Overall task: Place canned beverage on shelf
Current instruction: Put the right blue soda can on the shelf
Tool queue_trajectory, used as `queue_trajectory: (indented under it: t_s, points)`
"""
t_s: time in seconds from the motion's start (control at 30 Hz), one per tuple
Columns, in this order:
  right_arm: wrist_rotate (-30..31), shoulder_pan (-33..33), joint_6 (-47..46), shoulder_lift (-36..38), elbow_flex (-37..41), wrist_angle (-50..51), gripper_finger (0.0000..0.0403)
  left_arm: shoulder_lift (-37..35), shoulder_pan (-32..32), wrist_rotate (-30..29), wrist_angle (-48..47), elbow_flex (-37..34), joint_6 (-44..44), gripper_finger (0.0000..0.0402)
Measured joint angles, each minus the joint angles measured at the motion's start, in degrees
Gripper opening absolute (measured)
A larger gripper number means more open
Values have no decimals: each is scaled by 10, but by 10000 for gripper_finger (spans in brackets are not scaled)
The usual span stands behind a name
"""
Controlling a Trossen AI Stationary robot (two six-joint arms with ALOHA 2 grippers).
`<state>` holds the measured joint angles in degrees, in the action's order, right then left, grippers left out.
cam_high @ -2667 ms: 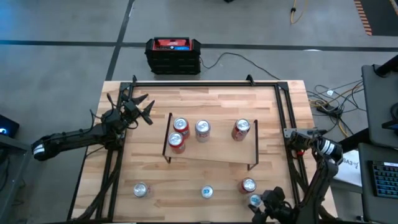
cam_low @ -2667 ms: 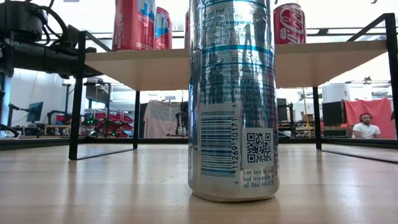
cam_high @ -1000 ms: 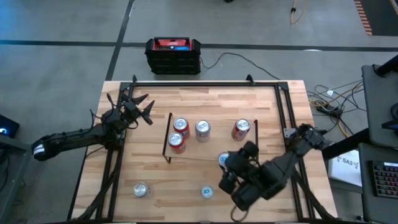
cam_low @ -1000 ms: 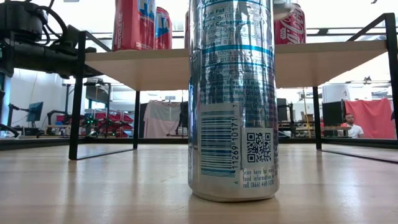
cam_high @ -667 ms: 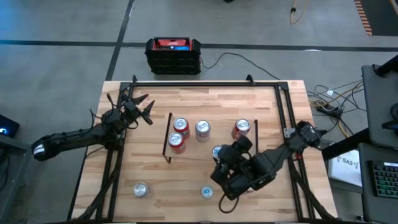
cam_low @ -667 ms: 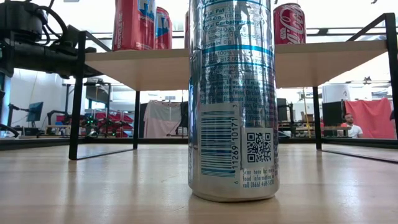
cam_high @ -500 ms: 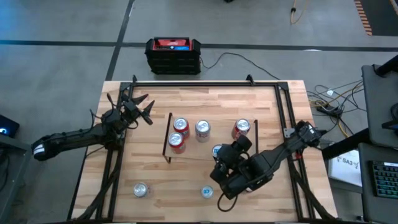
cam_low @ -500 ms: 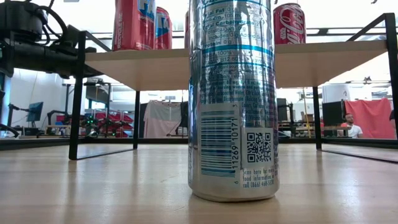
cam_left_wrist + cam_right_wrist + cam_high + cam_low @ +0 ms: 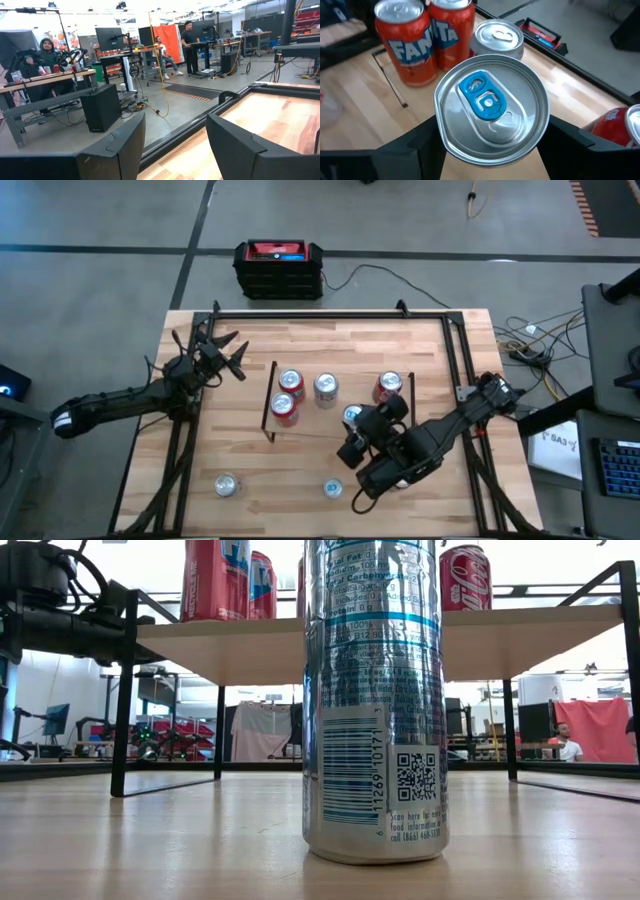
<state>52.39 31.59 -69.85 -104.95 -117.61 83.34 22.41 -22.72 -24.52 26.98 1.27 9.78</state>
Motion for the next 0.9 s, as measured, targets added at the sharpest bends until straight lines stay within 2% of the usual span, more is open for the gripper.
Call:
queue_trajectory:
  t_s: [0.33,0.9]
  points:
    - [-19,-1,-50,16,8,-5,249,0,0,0,0,0,0,195]
    - [-18,0,-54,38,103,-96,249,0,0,0,0,0,0,195]
